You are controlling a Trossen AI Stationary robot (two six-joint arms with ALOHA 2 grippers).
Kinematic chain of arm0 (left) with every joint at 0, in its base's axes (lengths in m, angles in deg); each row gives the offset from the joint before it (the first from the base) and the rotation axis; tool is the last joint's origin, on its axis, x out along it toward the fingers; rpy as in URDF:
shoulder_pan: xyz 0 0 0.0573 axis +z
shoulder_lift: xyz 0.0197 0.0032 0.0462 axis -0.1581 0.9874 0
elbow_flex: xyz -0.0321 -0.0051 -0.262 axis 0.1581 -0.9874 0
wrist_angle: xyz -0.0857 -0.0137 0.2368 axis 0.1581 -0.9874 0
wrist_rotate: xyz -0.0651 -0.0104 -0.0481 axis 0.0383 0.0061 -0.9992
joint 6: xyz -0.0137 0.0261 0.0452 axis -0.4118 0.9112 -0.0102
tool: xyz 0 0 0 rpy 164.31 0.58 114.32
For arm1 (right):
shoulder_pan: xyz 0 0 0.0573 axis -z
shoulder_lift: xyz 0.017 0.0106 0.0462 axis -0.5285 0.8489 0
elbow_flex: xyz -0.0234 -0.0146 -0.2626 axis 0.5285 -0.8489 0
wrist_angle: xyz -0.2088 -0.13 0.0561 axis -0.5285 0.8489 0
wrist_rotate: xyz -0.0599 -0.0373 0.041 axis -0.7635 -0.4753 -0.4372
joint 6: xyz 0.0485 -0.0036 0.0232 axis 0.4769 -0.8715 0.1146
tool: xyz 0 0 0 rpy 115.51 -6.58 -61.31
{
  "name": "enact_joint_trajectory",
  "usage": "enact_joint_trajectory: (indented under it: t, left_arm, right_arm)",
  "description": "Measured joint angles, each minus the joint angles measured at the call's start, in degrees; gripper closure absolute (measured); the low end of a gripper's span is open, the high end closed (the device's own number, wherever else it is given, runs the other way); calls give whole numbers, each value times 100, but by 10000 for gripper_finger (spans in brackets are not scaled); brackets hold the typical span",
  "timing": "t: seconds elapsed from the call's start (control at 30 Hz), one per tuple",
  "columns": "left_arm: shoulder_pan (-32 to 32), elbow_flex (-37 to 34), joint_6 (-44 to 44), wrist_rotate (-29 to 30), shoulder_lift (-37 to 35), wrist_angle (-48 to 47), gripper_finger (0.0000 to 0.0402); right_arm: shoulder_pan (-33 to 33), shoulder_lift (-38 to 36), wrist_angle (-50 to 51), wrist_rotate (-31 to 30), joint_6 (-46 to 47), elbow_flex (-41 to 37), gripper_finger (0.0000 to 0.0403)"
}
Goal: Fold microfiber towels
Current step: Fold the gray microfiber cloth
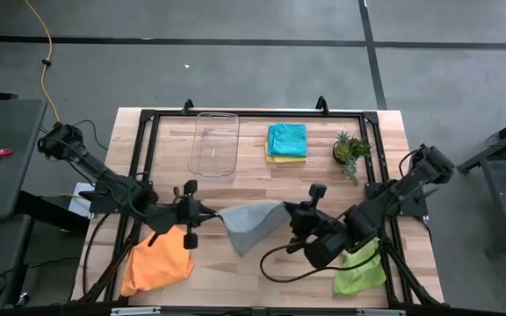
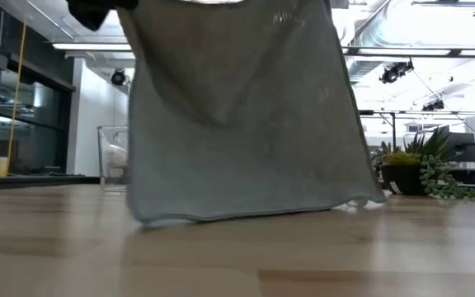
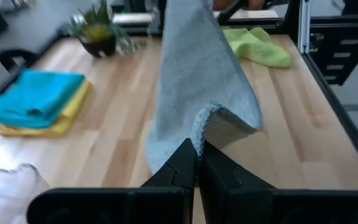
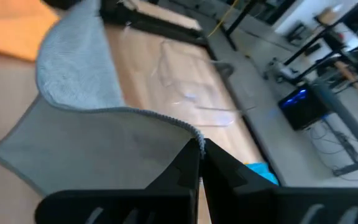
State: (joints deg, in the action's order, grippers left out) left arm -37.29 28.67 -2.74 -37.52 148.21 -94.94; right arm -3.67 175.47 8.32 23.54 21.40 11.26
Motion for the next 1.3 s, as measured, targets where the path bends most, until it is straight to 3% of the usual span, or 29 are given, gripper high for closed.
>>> enact_joint_trajectory:
  t: [0.37,0.63,0.97,1.3]
  left_arm:
    - [-290,0,718,610,-5,-17,401]
    - [-298,0,991,1720,-18,-13,401]
    - [-299,-2,2027,2680,-571,12,401]
    - [-496,-164,2067,2210,-658,-106,401]
  right_arm:
    - [33,-409,159,-662,221,0,403]
    - [33,-532,498,-1203,773,0,403]
    - [184,-538,969,-1568,1204,0,403]
    - [-313,-514,1182,-971,2677,-769,403]
